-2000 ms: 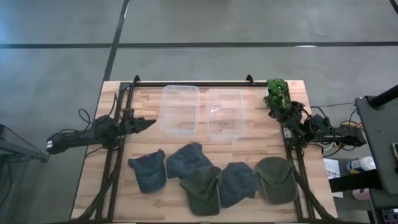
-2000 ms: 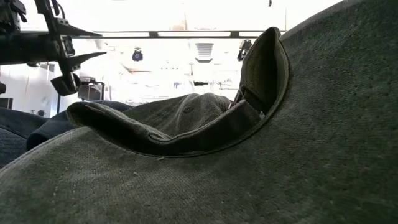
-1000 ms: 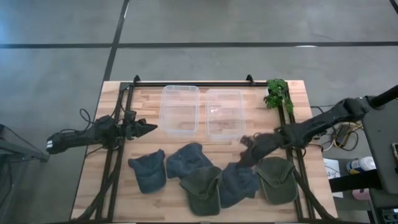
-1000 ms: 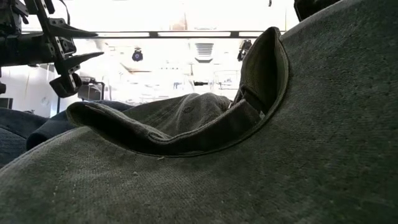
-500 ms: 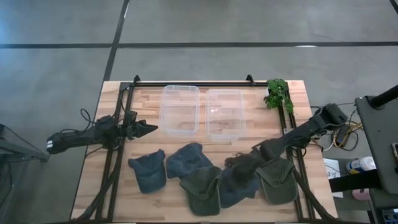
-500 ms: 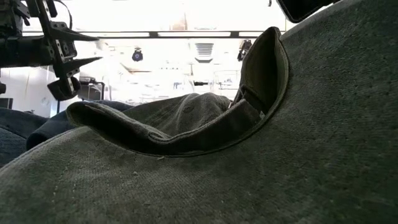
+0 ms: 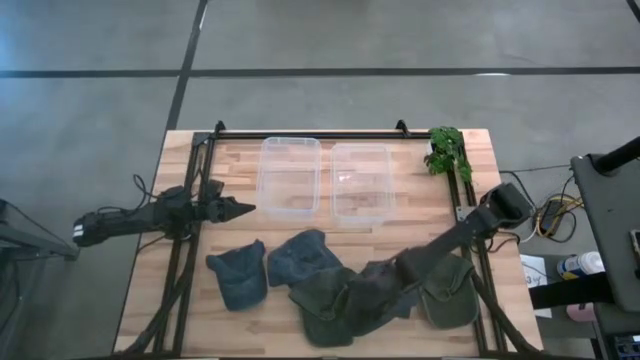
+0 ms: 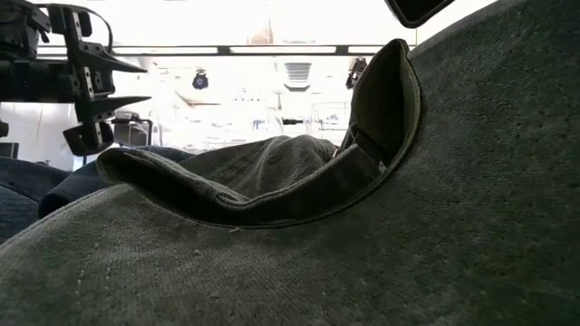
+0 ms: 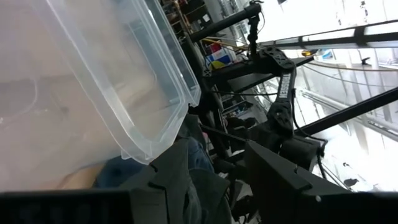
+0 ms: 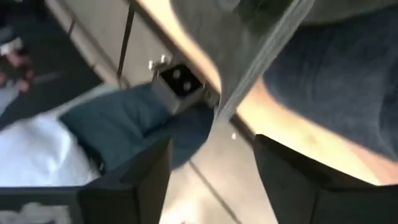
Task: Pick & Place hat
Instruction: Put the left green cap into the right transparent bin
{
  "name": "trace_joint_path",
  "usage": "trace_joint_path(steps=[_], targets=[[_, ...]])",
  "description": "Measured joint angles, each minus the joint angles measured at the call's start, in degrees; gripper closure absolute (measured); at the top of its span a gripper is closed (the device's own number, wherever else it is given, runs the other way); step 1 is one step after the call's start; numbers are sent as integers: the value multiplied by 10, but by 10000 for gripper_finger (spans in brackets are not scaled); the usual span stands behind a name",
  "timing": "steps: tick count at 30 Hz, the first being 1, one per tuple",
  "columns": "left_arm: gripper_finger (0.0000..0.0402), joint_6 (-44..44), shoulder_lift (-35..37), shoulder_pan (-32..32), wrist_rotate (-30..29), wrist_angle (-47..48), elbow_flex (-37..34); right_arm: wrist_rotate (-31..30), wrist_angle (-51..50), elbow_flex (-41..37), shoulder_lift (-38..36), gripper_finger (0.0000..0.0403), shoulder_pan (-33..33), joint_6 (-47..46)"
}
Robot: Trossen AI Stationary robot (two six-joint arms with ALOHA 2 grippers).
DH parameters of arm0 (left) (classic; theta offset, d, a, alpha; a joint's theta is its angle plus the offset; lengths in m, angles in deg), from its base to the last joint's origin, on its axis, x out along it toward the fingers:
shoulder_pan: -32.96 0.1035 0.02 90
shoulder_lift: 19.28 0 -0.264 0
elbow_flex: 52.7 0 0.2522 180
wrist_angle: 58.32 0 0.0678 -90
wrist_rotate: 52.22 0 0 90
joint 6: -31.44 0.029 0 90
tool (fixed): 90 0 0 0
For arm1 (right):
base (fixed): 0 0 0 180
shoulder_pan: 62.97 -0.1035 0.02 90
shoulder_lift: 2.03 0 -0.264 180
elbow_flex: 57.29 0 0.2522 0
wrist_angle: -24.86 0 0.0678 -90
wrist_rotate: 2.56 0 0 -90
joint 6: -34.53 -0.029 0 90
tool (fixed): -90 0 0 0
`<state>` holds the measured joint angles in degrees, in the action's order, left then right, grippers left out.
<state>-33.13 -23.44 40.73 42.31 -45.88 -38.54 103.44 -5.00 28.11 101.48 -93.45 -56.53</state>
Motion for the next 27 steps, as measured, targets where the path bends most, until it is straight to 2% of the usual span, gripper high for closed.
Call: trace_joint_path(steps=[6, 11, 22, 27], targets=[[248, -6, -2, 0, 1, -2, 0, -130, -43, 30, 28, 152, -29, -68], [248, -6, -5, 0, 5, -6, 0, -200, -68, 59, 63, 158, -43, -100], [248, -32, -5, -1, 1, -17, 4, -221, -79, 161, 167, 207, -73, -133], [248, -77, -5, -1, 2, -18, 2, -276, -101, 197, 175, 215, -102, -191]])
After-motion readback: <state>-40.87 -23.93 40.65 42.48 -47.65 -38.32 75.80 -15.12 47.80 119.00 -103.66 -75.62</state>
